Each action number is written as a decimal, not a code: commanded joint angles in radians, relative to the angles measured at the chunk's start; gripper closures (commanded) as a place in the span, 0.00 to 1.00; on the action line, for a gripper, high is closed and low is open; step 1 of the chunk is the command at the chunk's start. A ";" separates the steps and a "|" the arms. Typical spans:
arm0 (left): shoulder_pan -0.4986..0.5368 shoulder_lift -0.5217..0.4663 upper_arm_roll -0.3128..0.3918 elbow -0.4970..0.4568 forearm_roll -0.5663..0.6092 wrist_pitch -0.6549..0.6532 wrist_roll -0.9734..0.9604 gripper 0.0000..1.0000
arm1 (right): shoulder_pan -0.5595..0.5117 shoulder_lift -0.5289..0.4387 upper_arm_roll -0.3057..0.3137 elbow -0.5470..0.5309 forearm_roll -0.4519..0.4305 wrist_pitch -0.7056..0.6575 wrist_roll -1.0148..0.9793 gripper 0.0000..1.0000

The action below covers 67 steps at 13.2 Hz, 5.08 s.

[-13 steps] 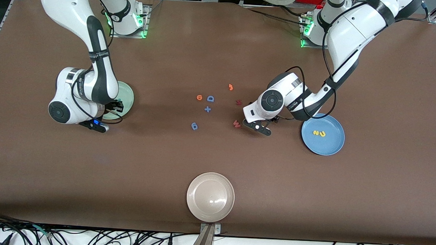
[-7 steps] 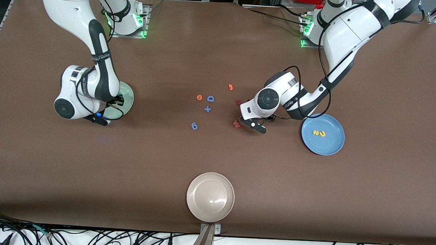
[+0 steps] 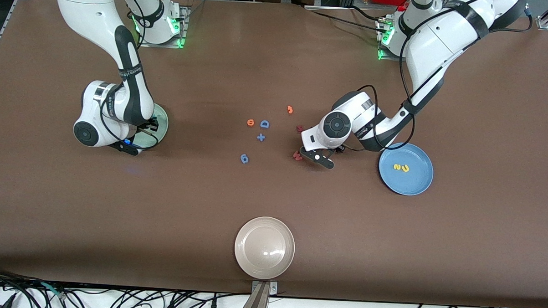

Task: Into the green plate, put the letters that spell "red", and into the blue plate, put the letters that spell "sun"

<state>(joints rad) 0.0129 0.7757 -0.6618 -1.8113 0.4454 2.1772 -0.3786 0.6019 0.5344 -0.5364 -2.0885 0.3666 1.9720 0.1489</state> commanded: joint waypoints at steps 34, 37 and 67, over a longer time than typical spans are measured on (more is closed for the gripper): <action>0.391 -0.073 0.045 0.047 0.145 -0.180 0.409 0.76 | 0.541 0.101 0.113 0.206 0.262 0.295 0.752 0.02; 0.395 -0.090 0.039 0.050 0.148 -0.186 0.411 0.00 | 0.544 0.111 0.113 0.193 0.258 0.294 0.753 0.06; 0.395 -0.200 -0.087 0.245 0.108 -0.415 0.406 0.00 | 0.544 -0.013 -0.374 0.188 0.140 -0.252 0.249 0.87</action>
<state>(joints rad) 0.4056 0.5923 -0.7444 -1.5723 0.5681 1.7857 0.0194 1.1320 0.5277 -0.8375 -1.8777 0.5288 1.7544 0.5080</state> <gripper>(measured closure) 0.000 0.722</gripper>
